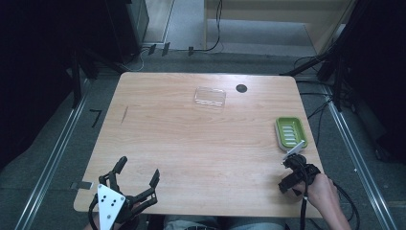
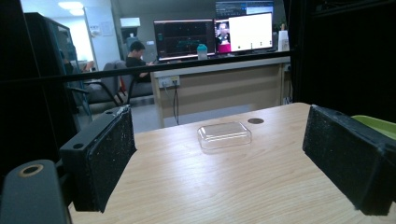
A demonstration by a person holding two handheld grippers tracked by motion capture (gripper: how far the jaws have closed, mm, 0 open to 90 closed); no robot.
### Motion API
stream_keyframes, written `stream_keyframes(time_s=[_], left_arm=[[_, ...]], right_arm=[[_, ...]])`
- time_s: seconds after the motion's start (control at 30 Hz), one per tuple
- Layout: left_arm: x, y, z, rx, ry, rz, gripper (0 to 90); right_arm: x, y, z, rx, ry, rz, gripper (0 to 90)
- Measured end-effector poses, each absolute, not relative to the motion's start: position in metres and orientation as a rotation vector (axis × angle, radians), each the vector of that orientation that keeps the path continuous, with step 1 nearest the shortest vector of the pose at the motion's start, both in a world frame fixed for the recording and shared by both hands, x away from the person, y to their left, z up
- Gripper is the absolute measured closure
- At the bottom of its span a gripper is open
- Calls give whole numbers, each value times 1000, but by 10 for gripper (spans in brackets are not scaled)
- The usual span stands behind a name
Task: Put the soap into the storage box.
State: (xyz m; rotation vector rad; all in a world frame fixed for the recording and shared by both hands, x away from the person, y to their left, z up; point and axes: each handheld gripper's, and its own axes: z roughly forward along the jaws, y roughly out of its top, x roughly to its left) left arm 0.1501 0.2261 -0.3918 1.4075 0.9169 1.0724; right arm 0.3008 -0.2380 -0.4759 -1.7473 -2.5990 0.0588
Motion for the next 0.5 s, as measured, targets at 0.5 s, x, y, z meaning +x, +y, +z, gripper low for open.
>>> stream_keyframes(time_s=[0.5], left_arm=[[150, 225, -392, 1414, 910, 1075, 99]], right_arm=[[298, -236, -473, -1731, -2624, 10, 294]])
